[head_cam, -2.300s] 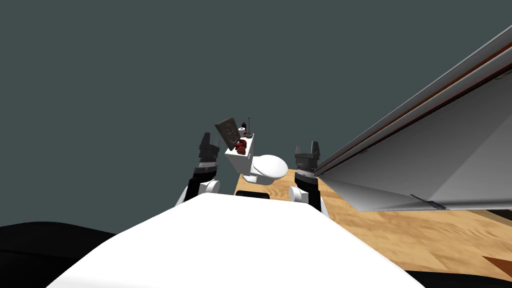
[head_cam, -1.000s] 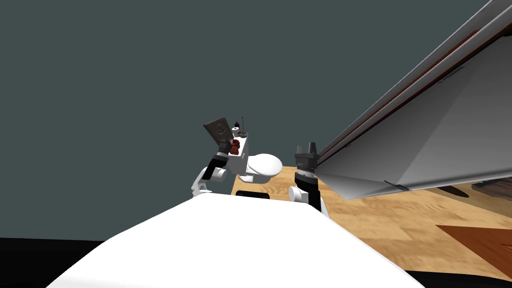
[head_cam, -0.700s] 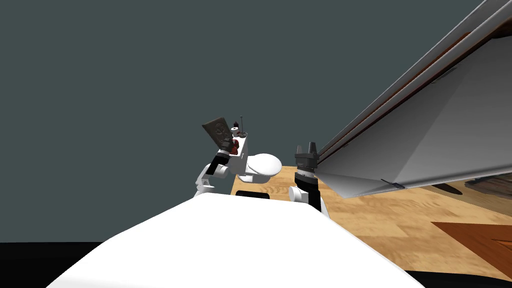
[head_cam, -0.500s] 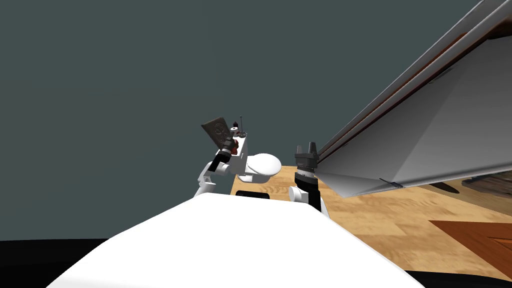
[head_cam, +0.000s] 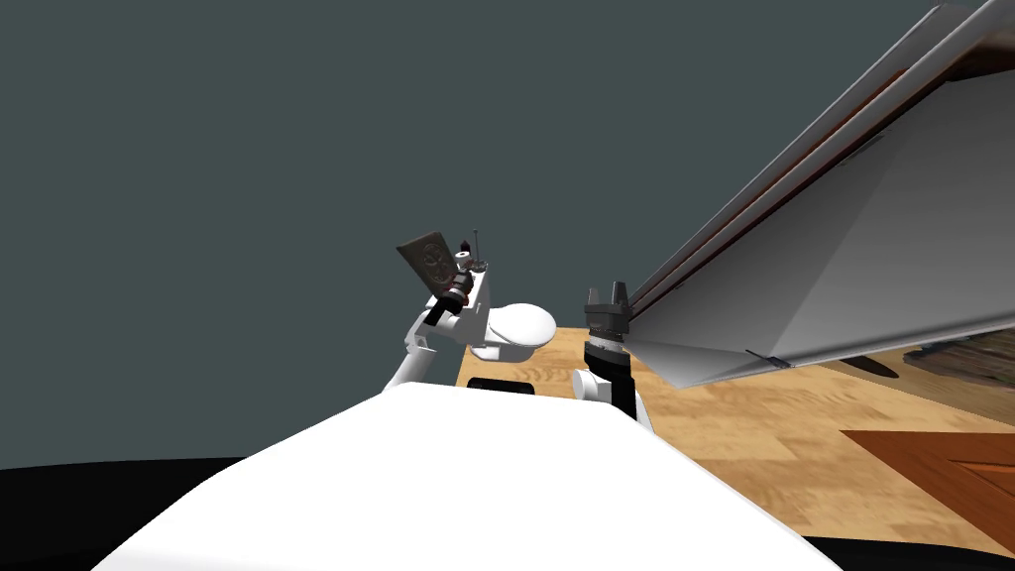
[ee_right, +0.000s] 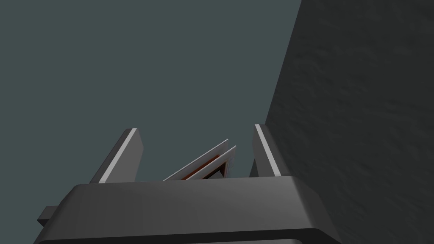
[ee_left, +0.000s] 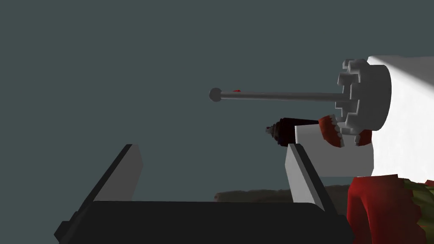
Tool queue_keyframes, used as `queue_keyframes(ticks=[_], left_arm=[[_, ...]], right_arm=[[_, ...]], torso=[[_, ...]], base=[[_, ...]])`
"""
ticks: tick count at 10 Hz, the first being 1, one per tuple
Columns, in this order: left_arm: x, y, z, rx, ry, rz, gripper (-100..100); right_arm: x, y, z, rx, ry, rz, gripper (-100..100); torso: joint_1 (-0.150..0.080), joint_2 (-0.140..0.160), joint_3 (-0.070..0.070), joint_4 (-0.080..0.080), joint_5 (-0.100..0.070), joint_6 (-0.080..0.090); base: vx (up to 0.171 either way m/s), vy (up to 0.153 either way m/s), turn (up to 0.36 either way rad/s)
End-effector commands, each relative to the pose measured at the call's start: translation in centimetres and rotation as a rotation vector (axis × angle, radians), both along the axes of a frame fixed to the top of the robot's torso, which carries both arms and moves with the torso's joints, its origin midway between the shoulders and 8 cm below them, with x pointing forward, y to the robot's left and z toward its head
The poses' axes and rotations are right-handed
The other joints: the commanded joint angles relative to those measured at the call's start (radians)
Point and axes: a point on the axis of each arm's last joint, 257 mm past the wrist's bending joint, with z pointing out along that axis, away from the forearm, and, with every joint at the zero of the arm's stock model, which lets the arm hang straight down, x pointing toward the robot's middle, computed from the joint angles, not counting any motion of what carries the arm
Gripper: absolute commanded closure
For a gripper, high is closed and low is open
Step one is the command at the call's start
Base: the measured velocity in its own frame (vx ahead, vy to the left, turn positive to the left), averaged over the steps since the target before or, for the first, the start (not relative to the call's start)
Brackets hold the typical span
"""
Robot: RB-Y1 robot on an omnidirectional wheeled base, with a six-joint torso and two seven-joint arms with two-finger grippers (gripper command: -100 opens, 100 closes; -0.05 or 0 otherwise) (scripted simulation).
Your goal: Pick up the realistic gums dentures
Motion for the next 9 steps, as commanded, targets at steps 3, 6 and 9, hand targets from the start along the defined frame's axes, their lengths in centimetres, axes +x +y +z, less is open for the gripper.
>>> queue_keyframes(ticks=[3, 6, 9], left_arm=[[2.4, -0.8, -0.8, -0.007, 0.053, -0.016, -100], [5.2, -2.0, -2.5, -0.027, 0.150, -0.035, -100], [7.2, -3.2, -2.9, -0.031, 0.209, -0.048, -100]], right_arm=[[0.0, 0.0, 0.0, 0.000, 0.000, 0.000, 0], [0.0, 0.0, 0.0, 0.000, 0.000, 0.000, 0], [0.0, 0.0, 0.0, 0.000, 0.000, 0.000, 0]], torso=[[0.000, 0.001, 0.000, 0.000, 0.000, 0.000], [0.001, 0.001, 0.000, 0.000, 0.000, 0.000], [0.001, 0.002, 0.001, 0.000, 0.000, 0.000]], base=[[-0.026, -0.009, -0.004], [-0.036, -0.007, 0.004], [-0.046, 0.002, 0.009]])
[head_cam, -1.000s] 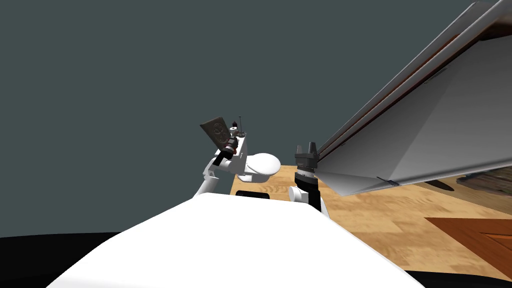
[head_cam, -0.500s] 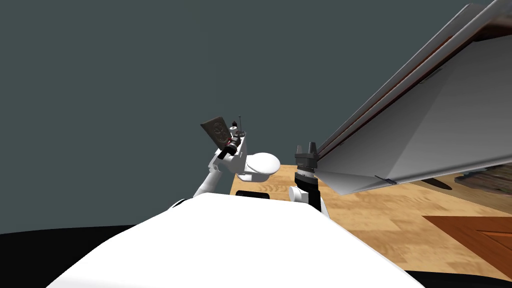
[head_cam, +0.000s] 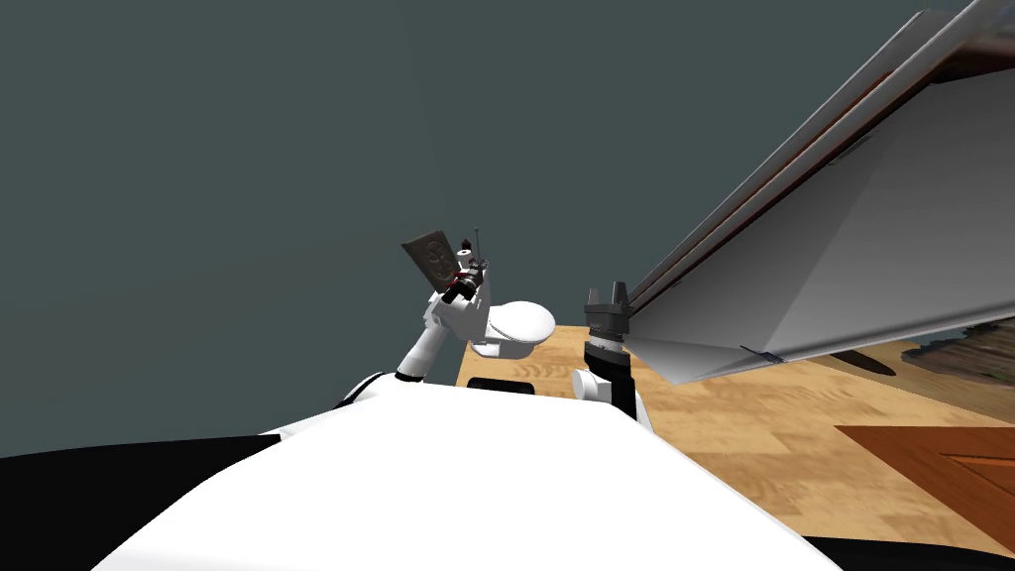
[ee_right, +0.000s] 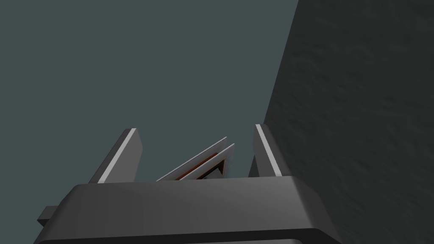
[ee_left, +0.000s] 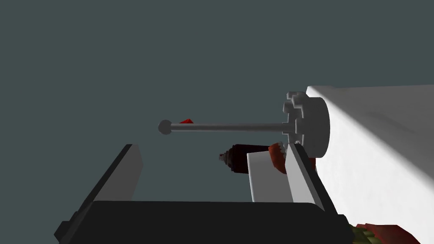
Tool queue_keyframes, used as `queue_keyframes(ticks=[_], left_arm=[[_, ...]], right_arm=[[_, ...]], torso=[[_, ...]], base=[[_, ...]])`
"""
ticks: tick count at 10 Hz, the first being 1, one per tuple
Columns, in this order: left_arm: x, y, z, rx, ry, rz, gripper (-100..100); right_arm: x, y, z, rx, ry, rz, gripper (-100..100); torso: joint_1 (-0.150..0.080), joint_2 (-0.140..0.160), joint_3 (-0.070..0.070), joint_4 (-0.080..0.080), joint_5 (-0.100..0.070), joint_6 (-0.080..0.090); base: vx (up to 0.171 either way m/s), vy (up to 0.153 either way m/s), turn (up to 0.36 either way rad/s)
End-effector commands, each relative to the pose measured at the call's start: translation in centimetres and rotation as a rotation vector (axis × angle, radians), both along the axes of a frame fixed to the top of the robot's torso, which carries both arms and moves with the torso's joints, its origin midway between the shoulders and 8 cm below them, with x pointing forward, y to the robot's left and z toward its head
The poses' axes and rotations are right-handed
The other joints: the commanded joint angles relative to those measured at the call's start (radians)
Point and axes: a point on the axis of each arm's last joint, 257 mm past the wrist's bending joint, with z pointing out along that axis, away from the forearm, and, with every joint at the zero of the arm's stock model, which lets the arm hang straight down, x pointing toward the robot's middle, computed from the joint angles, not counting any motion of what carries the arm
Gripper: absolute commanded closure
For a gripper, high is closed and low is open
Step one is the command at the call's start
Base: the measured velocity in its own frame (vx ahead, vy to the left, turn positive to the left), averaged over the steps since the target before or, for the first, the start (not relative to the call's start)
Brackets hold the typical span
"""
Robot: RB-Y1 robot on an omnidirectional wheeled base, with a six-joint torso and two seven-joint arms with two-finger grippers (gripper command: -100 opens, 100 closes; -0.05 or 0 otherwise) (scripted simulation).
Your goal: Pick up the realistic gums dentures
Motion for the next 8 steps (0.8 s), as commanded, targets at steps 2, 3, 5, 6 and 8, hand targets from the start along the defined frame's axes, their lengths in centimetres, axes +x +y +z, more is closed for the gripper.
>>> queue_keyframes(ticks=[2, 3, 5, 6, 8], left_arm=[[1.7, -0.9, -0.9, -0.006, 0.070, -0.011, -100], [2.5, -1.5, -1.7, -0.019, 0.111, -0.017, -100], [3.6, -2.3, -2.3, -0.026, 0.164, -0.025, -100], [4.1, -2.7, -2.2, -0.017, 0.182, -0.027, -100], [5.1, -3.5, -2.9, -0.019, 0.245, -0.032, -100]], right_arm=[[0.0, 0.0, 0.0, 0.000, 0.000, 0.000, 0], [0.0, 0.0, 0.0, 0.000, 0.000, 0.000, 0], [0.0, 0.0, 0.0, 0.000, 0.000, 0.000, 0], [0.0, 0.0, 0.0, 0.000, 0.000, 0.000, 0], [0.0, 0.0, 0.0, 0.000, 0.000, 0.000, 0]], torso=[[0.000, 0.001, 0.000, 0.000, 0.000, 0.000], [0.000, 0.000, 0.000, 0.000, 0.000, 0.000], [0.000, 0.001, 0.000, 0.000, 0.000, 0.000], [0.000, 0.001, 0.000, 0.000, 0.000, 0.000], [0.000, 0.001, 0.001, 0.000, 0.000, 0.000]], base=[[-0.054, 0.004, 0.016], [-0.062, 0.014, 0.026], [-0.057, 0.004, 0.021], [-0.052, 0.003, 0.020], [-0.062, 0.012, 0.029]])
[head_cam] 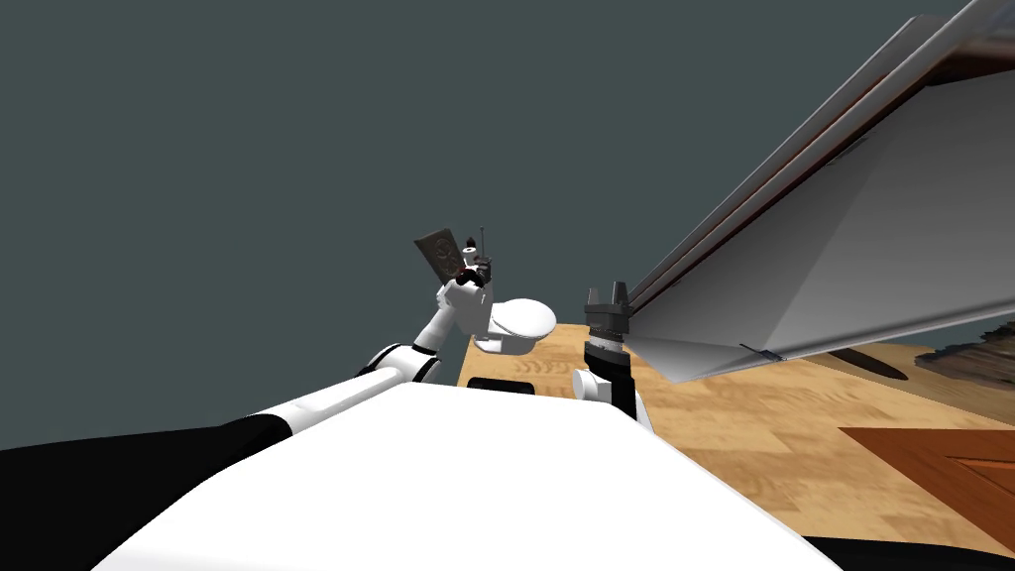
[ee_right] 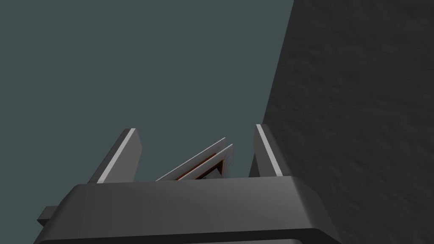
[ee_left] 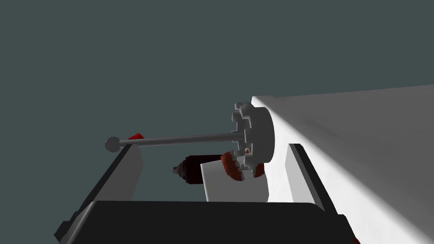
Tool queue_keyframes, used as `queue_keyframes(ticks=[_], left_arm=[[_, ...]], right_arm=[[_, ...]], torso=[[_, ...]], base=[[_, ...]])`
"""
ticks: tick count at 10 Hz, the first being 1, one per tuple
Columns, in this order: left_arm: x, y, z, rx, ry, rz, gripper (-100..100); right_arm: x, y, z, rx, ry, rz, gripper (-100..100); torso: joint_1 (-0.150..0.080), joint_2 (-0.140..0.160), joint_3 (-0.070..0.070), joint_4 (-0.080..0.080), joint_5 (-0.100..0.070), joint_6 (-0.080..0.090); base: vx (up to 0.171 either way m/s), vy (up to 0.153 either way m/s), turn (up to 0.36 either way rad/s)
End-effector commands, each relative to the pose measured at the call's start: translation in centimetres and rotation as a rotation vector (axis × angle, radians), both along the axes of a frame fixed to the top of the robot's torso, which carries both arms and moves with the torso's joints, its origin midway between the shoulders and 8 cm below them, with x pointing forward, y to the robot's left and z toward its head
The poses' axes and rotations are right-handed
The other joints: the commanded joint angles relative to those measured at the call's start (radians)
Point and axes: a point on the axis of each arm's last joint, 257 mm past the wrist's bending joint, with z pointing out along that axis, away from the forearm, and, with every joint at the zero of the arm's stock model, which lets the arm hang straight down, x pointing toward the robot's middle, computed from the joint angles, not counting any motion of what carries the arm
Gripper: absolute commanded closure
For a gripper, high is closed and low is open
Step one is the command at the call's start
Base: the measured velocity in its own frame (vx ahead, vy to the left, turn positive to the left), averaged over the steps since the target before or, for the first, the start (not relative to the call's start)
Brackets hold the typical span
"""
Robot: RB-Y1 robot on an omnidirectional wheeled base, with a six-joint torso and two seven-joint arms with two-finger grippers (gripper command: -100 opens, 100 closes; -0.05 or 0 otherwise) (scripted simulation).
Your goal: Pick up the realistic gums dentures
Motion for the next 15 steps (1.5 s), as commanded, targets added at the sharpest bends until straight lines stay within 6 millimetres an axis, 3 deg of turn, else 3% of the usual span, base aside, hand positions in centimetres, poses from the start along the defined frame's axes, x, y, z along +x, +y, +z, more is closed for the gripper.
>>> queue_keyframes(ticks=[1, 7, 15], left_arm=[[0.7, -0.7, -0.7, -0.007, 0.056, -0.005, -100], [2.6, -2.9, -2.1, -0.005, 0.230, -0.014, -100], [3.0, -5.3, -2.8, 0.005, 0.446, -0.017, -100]], right_arm=[[0.0, 0.0, 0.0, 0.000, 0.000, 0.000, 0], [0.0, 0.0, 0.0, 0.000, 0.000, 0.000, 0], [0.0, 0.0, 0.0, 0.000, 0.000, 0.000, 0]], torso=[[0.000, 0.000, 0.000, 0.000, 0.000, 0.000], [0.000, 0.000, 0.000, 0.000, 0.000, 0.000], [0.001, 0.000, 0.000, 0.000, 0.000, 0.000]], base=[[-0.059, 0.018, 0.041], [-0.060, 0.021, 0.039], [-0.052, 0.025, 0.050]])
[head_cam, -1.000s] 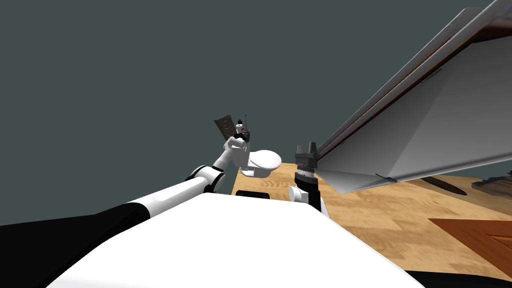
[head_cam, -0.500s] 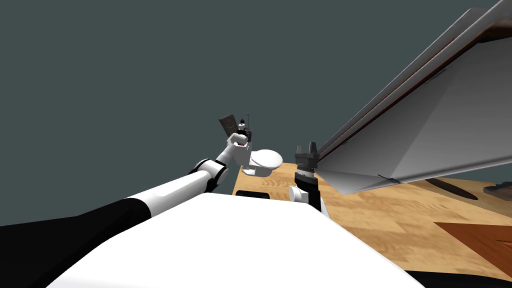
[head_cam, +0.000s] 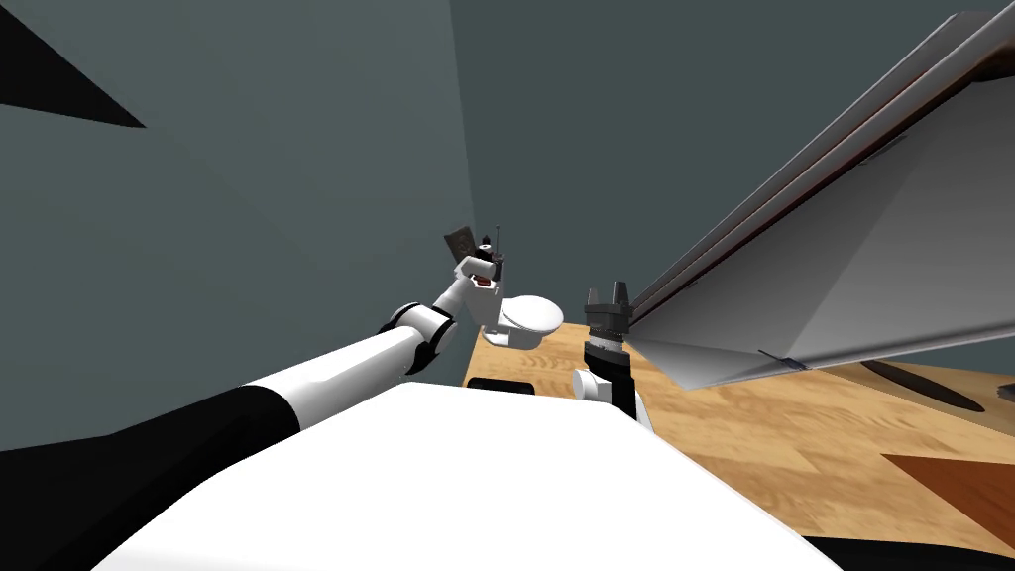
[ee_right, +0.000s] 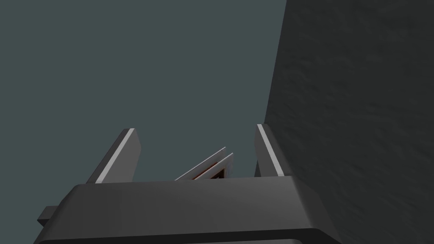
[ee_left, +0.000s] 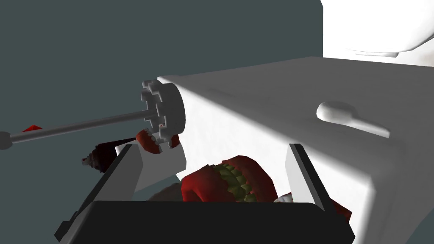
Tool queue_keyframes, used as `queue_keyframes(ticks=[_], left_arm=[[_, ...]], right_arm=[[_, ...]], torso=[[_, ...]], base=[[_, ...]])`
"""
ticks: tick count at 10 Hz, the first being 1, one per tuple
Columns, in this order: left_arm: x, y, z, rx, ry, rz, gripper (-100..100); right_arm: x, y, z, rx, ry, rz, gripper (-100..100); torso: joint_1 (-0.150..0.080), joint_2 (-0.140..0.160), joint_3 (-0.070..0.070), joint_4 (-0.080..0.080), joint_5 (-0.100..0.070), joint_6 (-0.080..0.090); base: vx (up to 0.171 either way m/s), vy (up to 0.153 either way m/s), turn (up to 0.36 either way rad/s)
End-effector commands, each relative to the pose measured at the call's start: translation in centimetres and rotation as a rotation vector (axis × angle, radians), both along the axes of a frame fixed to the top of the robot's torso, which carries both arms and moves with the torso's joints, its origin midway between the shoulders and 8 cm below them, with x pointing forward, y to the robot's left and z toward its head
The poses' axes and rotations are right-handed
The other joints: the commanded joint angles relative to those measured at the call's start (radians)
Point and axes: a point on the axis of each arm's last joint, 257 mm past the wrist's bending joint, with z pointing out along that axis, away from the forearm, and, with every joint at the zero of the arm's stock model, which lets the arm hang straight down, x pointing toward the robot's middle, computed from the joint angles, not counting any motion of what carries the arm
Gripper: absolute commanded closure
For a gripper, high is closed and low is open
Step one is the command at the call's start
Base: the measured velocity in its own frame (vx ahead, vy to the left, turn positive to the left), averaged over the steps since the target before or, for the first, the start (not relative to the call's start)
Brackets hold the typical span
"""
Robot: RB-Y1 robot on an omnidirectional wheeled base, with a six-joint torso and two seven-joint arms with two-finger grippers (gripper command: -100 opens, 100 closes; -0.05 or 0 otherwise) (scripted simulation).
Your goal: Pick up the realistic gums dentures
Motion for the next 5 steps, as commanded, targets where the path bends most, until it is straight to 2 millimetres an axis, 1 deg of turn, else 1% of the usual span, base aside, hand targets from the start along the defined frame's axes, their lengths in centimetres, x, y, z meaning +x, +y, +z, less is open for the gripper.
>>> queue_keyframes(ticks=[1, 2, 3, 5], left_arm=[[-0.1, -0.2, -0.2, 0.004, 0.032, 0.001, -100], [-0.3, -0.7, -0.2, 0.003, 0.076, 0.000, -100], [-0.3, -0.7, -0.3, 0.005, 0.079, 0.001, -100], [-0.8, -1.5, -0.2, 0.003, 0.152, 0.000, -100]], right_arm=[[0.0, 0.0, 0.0, 0.000, 0.000, 0.000, 0], [0.0, 0.0, 0.0, 0.000, 0.000, 0.000, 0], [0.0, 0.0, 0.0, 0.000, 0.000, 0.000, 0], [0.0, 0.0, 0.0, 0.000, 0.000, 0.000, 0]], torso=[[0.000, 0.000, 0.000, 0.000, 0.000, 0.000], [0.000, 0.000, 0.000, 0.000, 0.000, 0.000], [0.000, -0.001, 0.000, 0.000, 0.000, 0.000], [0.000, -0.001, -0.001, 0.000, 0.000, 0.000]], base=[[-0.035, 0.020, 0.034], [-0.037, 0.022, 0.060], [-0.032, 0.021, 0.035], [-0.032, 0.030, 0.092]])
